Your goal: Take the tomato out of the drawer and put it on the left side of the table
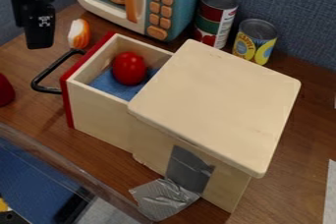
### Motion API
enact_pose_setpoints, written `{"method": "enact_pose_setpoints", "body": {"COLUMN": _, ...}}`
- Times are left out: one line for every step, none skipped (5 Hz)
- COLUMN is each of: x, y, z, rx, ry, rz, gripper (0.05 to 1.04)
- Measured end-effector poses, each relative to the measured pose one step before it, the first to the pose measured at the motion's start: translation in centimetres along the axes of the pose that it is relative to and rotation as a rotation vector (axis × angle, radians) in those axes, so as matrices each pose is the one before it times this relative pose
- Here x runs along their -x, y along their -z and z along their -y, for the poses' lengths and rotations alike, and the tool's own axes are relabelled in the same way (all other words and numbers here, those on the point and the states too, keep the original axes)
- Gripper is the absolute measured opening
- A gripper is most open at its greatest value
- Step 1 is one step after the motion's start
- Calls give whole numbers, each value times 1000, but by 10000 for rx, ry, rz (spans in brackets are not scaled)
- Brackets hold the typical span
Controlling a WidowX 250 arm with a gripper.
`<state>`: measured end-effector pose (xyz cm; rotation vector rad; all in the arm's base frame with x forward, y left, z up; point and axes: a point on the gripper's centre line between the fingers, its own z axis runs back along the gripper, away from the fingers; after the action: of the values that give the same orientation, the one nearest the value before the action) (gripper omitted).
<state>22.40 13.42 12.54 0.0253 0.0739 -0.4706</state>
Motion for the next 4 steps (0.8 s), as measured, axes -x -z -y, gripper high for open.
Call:
{"method": "enact_pose_setpoints", "body": {"x": -14, "y": 586, "z": 91, "rx": 198, "ry": -4, "rz": -118, "gripper": 999}}
{"method": "enact_pose_setpoints", "body": {"x": -904, "y": -173, "z": 386, "rx": -88, "ry": 416, "rz": 73, "gripper": 999}}
{"method": "enact_pose_setpoints", "body": {"x": -1188, "y": -797, "z": 74, "rx": -150, "ry": 403, "rz": 244, "gripper": 999}}
{"method": "enact_pose_setpoints", "body": {"x": -1680, "y": -151, "z": 321, "rx": -224, "ry": 764, "rz": 441, "gripper": 999}}
